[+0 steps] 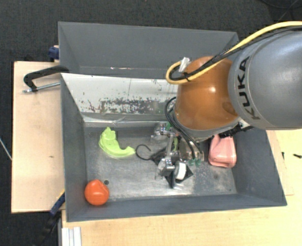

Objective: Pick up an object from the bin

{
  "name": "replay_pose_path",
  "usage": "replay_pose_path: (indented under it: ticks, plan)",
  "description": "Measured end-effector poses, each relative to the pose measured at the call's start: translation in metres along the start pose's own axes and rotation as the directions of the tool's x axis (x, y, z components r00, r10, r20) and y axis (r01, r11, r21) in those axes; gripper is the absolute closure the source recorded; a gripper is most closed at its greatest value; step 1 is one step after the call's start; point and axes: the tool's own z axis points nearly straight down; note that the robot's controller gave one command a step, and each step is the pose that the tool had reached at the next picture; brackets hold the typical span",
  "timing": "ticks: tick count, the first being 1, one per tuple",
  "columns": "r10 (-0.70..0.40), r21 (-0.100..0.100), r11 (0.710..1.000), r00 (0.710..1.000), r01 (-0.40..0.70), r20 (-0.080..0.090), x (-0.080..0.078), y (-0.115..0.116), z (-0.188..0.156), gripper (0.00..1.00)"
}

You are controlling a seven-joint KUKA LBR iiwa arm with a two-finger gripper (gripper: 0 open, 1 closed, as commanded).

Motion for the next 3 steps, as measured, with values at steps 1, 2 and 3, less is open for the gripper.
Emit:
replay_pose_path:
  ticks: [1,2,3]
  plan:
    - [0.0,0.0,1.0,1.0,0.0,0.0,0.0,0.0,0.0,0.0]
    - [0.084,-0.003,0.996,0.996,-0.084,-0.003,-0.068,-0.024,0.097,1.0]
    - [0.084,-0.003,0.996,0.996,-0.084,-0.003,-0.068,-0.024,0.097,1.0]
